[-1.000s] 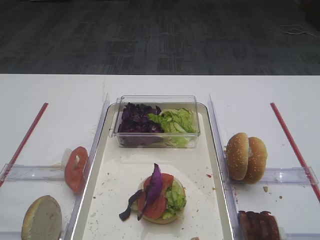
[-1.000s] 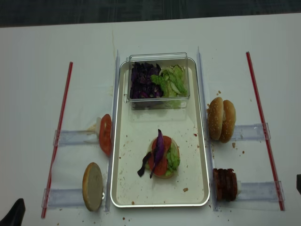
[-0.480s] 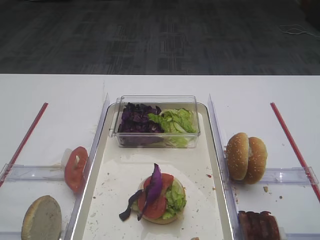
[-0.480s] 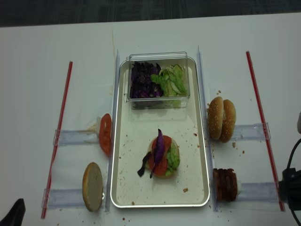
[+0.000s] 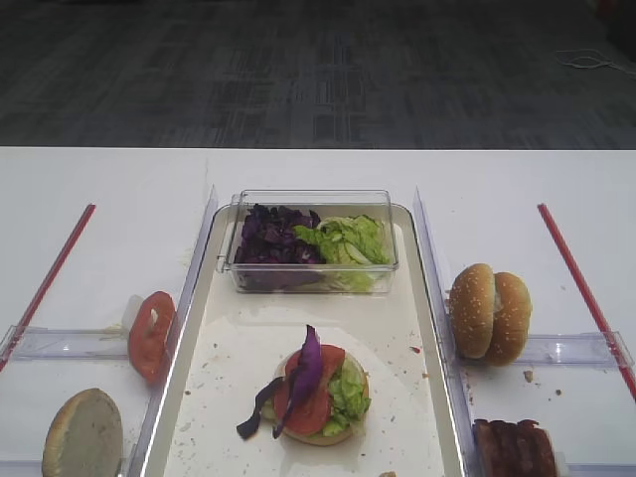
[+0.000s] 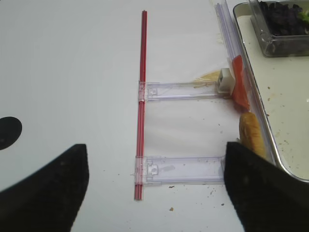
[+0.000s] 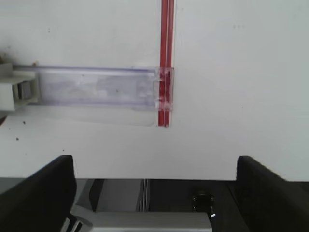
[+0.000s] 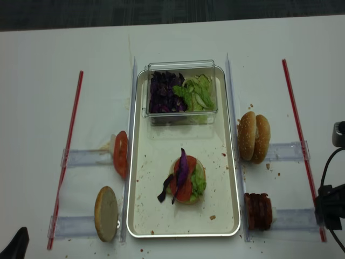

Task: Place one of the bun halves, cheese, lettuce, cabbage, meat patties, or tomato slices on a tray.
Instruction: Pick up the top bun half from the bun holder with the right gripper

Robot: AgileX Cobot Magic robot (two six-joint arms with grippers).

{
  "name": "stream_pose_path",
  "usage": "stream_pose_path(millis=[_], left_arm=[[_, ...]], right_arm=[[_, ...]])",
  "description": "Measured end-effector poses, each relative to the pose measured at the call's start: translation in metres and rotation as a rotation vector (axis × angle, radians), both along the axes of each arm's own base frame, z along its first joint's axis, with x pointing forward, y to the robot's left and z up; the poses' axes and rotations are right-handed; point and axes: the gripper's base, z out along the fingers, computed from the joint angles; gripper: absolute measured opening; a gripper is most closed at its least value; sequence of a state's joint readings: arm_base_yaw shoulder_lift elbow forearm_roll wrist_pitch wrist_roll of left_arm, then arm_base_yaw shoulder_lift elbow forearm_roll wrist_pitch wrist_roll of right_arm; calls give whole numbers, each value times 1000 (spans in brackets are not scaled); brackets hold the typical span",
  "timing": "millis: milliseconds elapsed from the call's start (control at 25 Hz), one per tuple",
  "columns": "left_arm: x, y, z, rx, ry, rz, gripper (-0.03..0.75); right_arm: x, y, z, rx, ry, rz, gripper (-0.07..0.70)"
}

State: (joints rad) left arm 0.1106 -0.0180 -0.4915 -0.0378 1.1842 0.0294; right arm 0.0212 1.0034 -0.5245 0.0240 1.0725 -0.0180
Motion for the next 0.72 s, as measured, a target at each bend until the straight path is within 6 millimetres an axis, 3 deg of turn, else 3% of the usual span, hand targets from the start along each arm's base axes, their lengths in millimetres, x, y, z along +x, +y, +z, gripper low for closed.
stream_pose_path(millis=[200,720], left_arm=[[0,0,0,0,0,0,564],[0,0,0,0,0,0,564]], right_arm=[[36,2,2,10,2,-8,689],[156,5,6,21,38,-13,689]])
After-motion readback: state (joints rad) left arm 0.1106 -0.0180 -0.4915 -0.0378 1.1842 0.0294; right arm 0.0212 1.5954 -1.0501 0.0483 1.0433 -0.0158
